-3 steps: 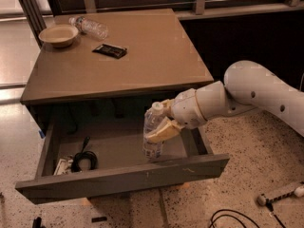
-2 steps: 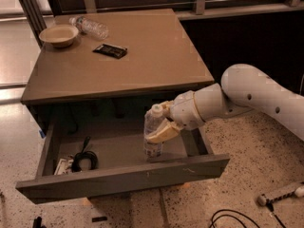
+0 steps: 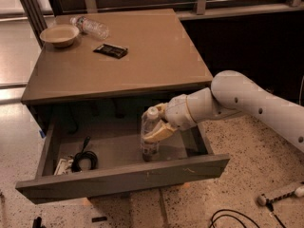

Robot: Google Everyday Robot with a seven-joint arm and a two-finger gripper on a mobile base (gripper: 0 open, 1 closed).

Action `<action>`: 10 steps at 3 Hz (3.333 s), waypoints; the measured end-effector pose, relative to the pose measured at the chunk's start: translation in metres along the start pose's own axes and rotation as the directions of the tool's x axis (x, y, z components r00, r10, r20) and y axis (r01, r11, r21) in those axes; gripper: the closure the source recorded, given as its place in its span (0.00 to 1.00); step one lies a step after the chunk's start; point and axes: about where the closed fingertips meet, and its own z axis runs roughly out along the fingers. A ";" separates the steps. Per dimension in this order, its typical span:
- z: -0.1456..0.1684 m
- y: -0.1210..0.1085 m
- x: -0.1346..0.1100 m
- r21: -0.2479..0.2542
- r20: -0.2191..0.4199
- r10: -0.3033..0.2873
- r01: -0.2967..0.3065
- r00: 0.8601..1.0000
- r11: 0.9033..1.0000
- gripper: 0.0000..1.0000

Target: Place blue plastic bottle into top drawer

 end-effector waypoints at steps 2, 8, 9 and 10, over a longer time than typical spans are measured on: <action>0.023 -0.006 0.018 -0.010 0.021 -0.003 0.003 1.000 1.000 1.00; 0.037 -0.006 0.026 -0.035 0.012 -0.006 0.007 1.000 0.999 0.06; 0.037 -0.006 0.026 -0.035 0.012 -0.006 0.007 1.000 0.999 0.00; 0.037 -0.006 0.026 -0.035 0.012 -0.006 0.007 1.000 0.999 0.00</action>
Offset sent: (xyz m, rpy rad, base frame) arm 0.0182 0.0098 -0.0403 0.0305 0.0000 0.0137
